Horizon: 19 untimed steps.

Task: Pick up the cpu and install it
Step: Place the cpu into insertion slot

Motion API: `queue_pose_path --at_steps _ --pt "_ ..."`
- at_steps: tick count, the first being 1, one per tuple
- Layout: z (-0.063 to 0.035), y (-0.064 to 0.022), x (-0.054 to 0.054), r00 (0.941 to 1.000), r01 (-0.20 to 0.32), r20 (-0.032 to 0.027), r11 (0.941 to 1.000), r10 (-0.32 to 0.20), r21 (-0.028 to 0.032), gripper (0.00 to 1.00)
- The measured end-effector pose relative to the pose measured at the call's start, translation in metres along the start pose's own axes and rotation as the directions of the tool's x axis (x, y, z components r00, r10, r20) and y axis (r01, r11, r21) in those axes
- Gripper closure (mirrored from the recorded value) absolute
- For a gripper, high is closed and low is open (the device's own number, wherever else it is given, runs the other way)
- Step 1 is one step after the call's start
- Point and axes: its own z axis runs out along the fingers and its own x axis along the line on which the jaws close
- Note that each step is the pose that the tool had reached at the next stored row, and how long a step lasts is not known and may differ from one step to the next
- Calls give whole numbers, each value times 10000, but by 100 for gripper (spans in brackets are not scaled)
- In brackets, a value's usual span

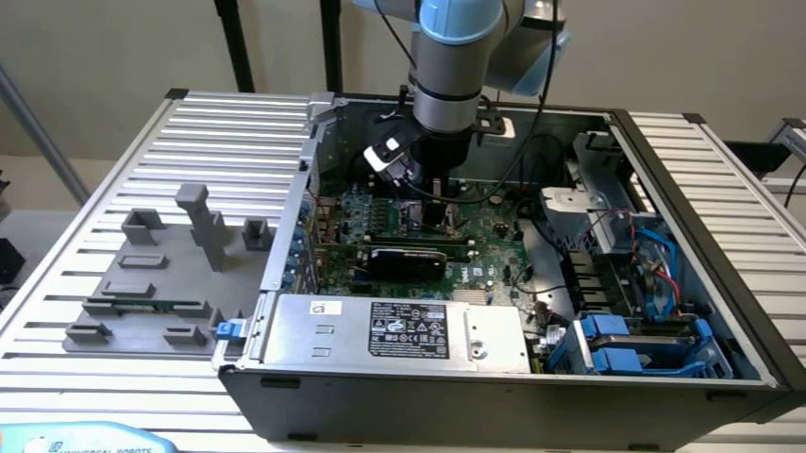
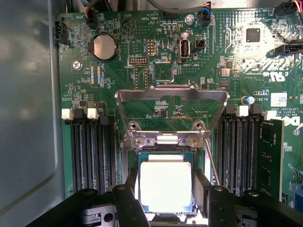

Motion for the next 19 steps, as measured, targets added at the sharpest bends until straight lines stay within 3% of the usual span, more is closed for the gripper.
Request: queue_pose_path --at_steps 18,19 --pt "13 1 2 10000 0 -11 10000 0 -6 44" --pt "11 1 1 10000 0 -5 10000 0 -4 38"
